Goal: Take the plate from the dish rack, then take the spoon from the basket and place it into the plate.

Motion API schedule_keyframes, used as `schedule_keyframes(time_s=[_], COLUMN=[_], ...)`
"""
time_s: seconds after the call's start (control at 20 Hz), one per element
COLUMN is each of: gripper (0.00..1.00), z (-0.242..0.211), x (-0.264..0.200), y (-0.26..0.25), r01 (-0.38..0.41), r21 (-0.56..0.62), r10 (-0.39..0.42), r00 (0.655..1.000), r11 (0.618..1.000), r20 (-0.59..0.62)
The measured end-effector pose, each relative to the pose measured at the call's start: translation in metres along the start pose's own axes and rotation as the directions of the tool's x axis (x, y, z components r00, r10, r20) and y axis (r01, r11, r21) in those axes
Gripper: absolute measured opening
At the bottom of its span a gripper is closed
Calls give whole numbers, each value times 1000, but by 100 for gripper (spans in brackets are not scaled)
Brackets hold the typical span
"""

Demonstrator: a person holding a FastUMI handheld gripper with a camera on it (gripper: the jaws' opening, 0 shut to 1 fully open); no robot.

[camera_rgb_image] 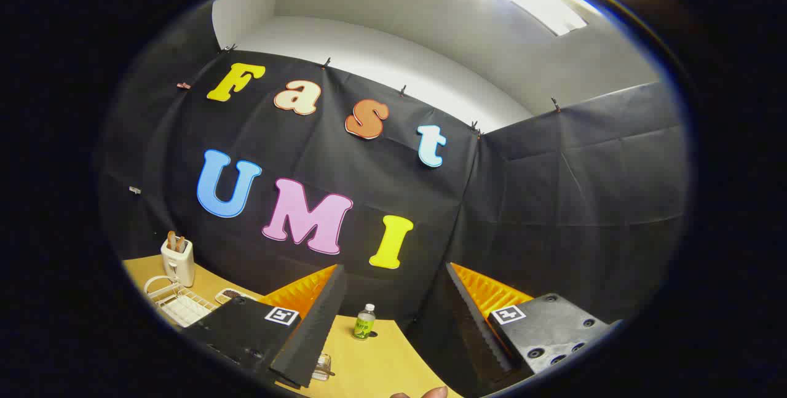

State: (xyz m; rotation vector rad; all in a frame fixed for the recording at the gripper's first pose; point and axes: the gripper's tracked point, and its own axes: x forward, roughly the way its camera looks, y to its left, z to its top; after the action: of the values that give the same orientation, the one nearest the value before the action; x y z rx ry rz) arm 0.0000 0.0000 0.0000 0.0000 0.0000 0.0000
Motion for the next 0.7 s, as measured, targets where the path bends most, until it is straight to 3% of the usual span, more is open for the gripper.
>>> schedule_keyframes(time_s=[0.7], gripper=[97], z=[-65], x=[4], y=[42], r01=[-22], r21=[23], r10=[26], r00=[980], r11=[999], r20=[-195])
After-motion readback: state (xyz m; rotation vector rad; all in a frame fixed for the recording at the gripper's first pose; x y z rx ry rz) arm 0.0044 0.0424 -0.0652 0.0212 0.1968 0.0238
